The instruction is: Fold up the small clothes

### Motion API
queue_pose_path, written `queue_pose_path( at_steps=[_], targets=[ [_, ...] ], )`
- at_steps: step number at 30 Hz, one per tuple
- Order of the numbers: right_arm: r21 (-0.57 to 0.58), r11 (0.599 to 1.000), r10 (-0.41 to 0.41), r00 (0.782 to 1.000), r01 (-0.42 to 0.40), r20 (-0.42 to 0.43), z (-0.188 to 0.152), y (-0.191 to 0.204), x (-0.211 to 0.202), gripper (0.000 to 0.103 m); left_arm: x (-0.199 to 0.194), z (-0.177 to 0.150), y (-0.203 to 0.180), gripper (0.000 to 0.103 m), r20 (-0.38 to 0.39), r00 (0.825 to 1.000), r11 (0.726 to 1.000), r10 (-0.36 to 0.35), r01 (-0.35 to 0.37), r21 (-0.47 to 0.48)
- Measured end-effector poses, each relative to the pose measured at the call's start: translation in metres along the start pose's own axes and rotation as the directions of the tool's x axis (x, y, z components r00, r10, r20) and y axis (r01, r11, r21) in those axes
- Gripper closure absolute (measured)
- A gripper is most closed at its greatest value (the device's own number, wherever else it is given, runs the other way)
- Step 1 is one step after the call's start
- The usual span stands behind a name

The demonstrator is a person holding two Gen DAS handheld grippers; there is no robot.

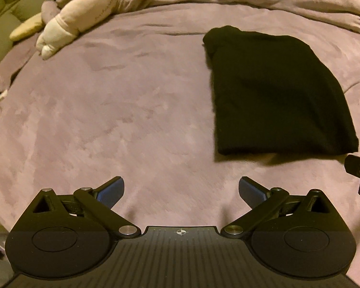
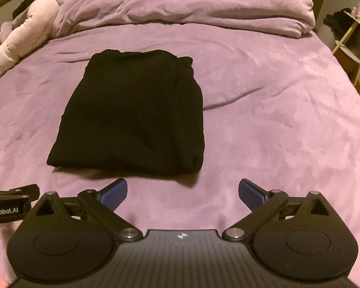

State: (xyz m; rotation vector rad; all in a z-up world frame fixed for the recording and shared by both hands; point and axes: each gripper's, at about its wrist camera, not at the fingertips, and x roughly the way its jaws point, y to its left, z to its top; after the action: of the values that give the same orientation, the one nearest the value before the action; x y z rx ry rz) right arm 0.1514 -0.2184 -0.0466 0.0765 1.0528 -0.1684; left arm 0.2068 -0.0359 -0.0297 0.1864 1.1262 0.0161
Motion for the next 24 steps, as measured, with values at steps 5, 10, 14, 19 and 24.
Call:
queue_pose_path(
  at_steps=[5, 10, 14, 19, 24],
  targets=[
    [0.0, 1.0, -0.003, 1.0, 0.003, -0.012, 0.004, 0.0043, 0.0044, 0.004, 0.0012, 0.003, 0.0001, 0.0, 0.003, 1.0, 1.0, 0.012, -0.012, 0.009],
    [-0.002, 1.0, -0.001, 1.0, 0.001, -0.015, 0.0061, 0.0055, 0.0046, 0.004, 0.0022, 0.0046, -0.0009, 0.0, 0.004, 1.0, 1.0, 0.004, -0.004, 0.008],
    [-0.003, 1.0, -0.002, 1.0, 0.002, -0.013, 0.0076, 0.0059, 0.0041, 0.004, 0.0022, 0.0052, -0.0019, 0.0, 0.007, 1.0, 1.0, 0.001, -0.001, 0.012],
    [0.003, 1.0, -0.009, 1.0, 0.009, -0.015, 0.0088, 0.006, 0.0038, 0.004, 0.0017, 0.0055, -0.0024, 0.0, 0.005, 1.0, 1.0, 0.002, -0.002, 0.013],
    [0.006, 1.0, -0.011, 1.0, 0.011, -0.015, 0.0088, 0.0061, 0.0031, 0.004, 0.0024, 0.006, -0.0026, 0.0, 0.003, 1.0, 1.0, 0.002, -0.002, 0.01]
  ],
)
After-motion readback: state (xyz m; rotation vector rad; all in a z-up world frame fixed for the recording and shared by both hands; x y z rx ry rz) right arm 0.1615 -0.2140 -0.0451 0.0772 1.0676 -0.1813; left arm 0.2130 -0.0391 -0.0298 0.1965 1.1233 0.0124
